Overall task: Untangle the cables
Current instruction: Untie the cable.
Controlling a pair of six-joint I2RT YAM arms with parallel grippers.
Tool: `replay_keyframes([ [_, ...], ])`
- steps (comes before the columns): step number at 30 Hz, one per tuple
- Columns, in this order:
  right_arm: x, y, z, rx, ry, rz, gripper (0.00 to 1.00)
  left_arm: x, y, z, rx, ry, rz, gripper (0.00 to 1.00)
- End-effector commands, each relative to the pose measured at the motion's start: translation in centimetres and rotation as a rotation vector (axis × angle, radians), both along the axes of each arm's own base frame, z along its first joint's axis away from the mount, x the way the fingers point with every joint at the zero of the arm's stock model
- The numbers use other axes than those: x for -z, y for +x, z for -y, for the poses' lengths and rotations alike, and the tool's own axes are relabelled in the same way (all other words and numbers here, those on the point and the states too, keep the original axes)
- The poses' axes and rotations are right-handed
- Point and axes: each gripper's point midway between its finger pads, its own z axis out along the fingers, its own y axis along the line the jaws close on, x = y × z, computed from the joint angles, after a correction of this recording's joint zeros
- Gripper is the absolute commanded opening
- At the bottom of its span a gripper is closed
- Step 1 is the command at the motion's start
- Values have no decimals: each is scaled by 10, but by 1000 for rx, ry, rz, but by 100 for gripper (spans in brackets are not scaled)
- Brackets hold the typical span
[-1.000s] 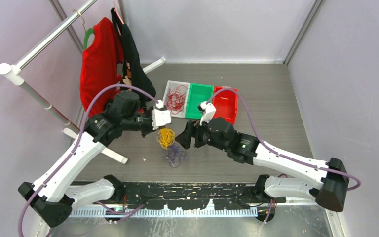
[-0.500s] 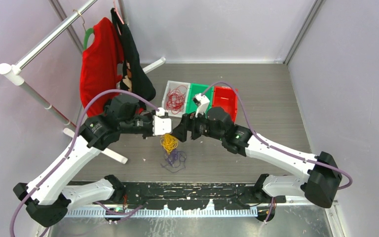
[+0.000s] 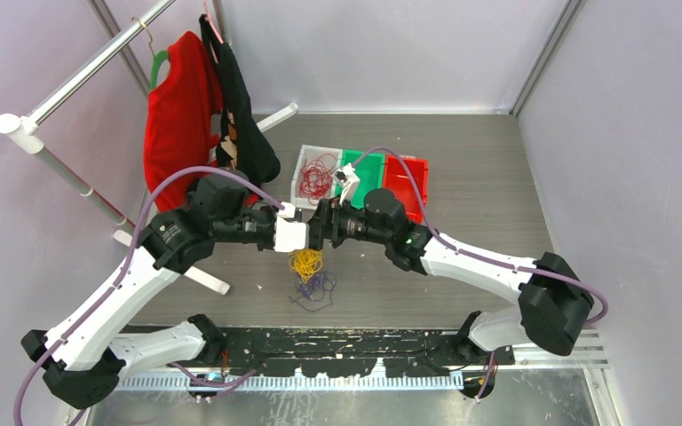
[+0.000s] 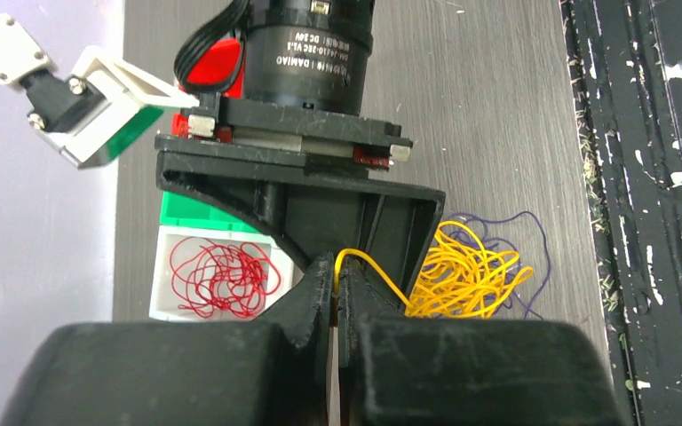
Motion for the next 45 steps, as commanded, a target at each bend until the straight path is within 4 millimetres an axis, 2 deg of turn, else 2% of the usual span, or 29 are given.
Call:
replay_keyframes([
  [1,-39,-12,-12,-81,160,23,79,-31,6,11,28,-84,106,0],
  [8,-28,-3,-18,-53,154,-15,76,-49,11,16,31,-127,155,0],
  [15,14,28,-17,72,-40,9,71,-89,17,27,24,-201,153,0],
  [18,30,42,-7,141,-125,61,69,-103,13,28,23,-229,136,0],
  [26,86,63,15,217,-354,145,67,-147,4,25,10,-316,108,0],
  [32,111,70,27,273,-416,142,67,-181,4,22,-1,-364,162,0],
  [38,134,76,52,349,-520,164,64,-210,6,19,-17,-406,221,0],
  [45,177,71,83,410,-617,147,63,-269,13,4,-95,-518,370,0],
])
